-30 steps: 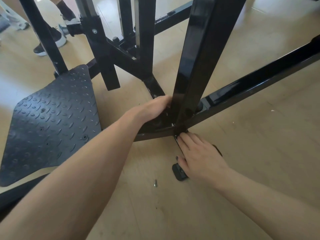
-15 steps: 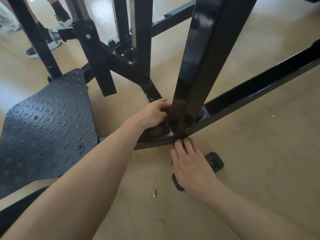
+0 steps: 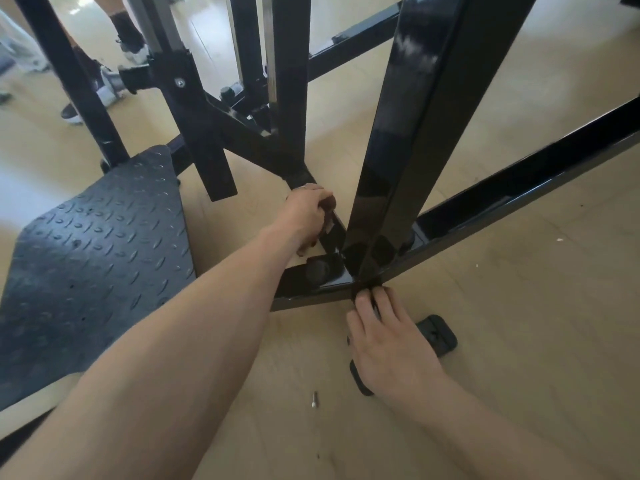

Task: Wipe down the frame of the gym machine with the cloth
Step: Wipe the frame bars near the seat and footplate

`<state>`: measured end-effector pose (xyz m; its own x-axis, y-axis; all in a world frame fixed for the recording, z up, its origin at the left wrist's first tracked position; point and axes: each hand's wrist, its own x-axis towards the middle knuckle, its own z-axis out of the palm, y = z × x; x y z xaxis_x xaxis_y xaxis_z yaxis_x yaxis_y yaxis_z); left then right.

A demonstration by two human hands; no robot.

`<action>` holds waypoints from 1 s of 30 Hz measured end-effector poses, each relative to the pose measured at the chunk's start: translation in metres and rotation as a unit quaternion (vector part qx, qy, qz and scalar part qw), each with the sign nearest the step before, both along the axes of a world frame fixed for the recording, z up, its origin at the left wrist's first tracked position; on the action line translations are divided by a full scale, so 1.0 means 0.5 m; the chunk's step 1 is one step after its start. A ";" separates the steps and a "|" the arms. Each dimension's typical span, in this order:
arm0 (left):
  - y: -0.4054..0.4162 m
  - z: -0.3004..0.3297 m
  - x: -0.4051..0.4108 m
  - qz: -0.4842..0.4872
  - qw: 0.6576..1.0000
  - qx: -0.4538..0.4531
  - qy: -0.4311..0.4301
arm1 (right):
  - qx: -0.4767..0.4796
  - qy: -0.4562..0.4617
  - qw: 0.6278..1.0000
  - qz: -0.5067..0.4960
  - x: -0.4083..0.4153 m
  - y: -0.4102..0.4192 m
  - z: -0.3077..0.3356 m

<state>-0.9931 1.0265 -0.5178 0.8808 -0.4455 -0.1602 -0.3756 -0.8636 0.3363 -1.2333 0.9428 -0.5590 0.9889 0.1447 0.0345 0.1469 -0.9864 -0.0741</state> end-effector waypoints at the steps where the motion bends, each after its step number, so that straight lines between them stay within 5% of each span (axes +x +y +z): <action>1: 0.006 0.012 -0.011 -0.012 1.000 0.003 0.020 | -0.001 0.000 1.000 0.003 -0.002 -0.001 0.004; 7: 0.024 0.091 -0.103 0.001 0.979 -0.039 0.198 | 0.004 0.040 0.999 0.008 -0.014 -0.004 0.028; 12: -0.010 0.129 -0.153 -0.037 0.992 0.056 0.111 | 0.000 0.104 0.994 0.037 -0.011 -0.020 0.067; 22: -0.013 0.195 -0.268 -0.011 0.998 0.054 -0.022 | 0.072 0.277 0.958 0.035 -0.058 -0.102 0.100; 30: 0.023 0.225 -0.407 -0.082 0.990 0.064 -0.090 | 0.127 0.288 0.949 -0.008 -0.099 -0.139 0.116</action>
<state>-1.1965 1.0378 -0.4053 0.8175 -0.5715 -0.0711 -0.5587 -0.8170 0.1427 -1.2826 0.8735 -0.5011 0.8565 0.1887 -0.4805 -0.0053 -0.9275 -0.3738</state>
